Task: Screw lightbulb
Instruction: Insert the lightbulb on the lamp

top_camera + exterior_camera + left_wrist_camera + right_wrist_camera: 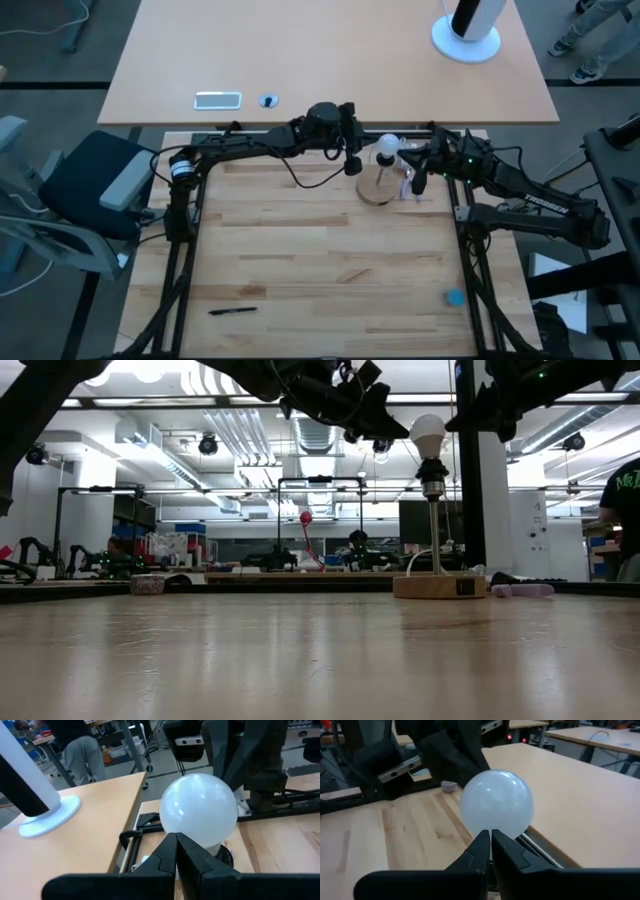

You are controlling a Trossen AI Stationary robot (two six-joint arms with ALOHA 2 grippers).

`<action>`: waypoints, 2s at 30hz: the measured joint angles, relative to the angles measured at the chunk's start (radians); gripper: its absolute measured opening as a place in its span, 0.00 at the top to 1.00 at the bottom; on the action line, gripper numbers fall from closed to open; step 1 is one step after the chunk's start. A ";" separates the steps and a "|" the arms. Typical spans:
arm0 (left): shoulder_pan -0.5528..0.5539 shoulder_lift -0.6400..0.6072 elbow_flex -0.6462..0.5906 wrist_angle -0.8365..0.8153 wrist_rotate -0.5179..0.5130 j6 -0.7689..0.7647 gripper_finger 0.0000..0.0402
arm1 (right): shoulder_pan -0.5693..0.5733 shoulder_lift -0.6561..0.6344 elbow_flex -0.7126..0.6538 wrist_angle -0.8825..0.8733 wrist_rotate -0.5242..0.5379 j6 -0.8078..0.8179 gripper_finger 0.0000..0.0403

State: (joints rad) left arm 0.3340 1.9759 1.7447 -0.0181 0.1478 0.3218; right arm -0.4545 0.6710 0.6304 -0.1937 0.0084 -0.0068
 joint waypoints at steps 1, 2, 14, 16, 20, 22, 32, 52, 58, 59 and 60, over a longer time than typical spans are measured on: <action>0.000 0.000 0.000 -0.001 0.002 0.000 1.00 | 0.000 -0.005 0.000 -0.009 0.001 0.006 0.97; 0.000 0.001 0.000 -0.003 0.003 0.000 1.00 | 0.000 -0.009 0.000 -0.017 0.001 0.013 0.97; -0.004 -0.009 0.003 -0.046 0.014 -0.013 1.00 | -0.001 -0.055 0.000 -0.086 0.126 0.024 0.97; -0.009 -0.010 0.003 -0.051 0.014 -0.014 1.00 | -0.002 -0.052 0.000 -0.085 0.148 0.003 0.97; -0.018 -0.014 0.003 -0.074 -0.021 -0.028 1.00 | -0.004 -0.047 0.000 -0.069 0.150 -0.031 0.97; -0.020 -0.028 0.006 -0.132 -0.098 -0.053 1.00 | -0.004 -0.048 0.000 -0.067 0.150 -0.041 0.97; -0.042 -0.112 0.006 -0.295 -0.163 -0.123 1.00 | -0.004 -0.047 0.000 -0.092 0.146 -0.054 0.97; -0.068 -0.116 -0.010 -0.262 -0.155 -0.098 1.00 | -0.004 -0.046 0.000 -0.076 0.121 -0.055 0.97; -0.066 -0.116 -0.077 -0.071 -0.124 -0.102 1.00 | -0.004 -0.046 0.000 -0.051 0.121 -0.076 0.97; -0.067 -0.116 -0.095 -0.024 -0.123 -0.110 1.00 | -0.004 -0.045 0.000 -0.048 0.122 -0.078 0.97; -0.067 -0.115 -0.109 0.008 -0.125 -0.117 1.00 | -0.004 -0.042 0.000 -0.043 0.122 -0.078 0.97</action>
State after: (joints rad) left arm 0.2672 1.8604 1.6352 -0.0098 0.0232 0.2051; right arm -0.4583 0.6286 0.6304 -0.2362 0.1303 -0.0849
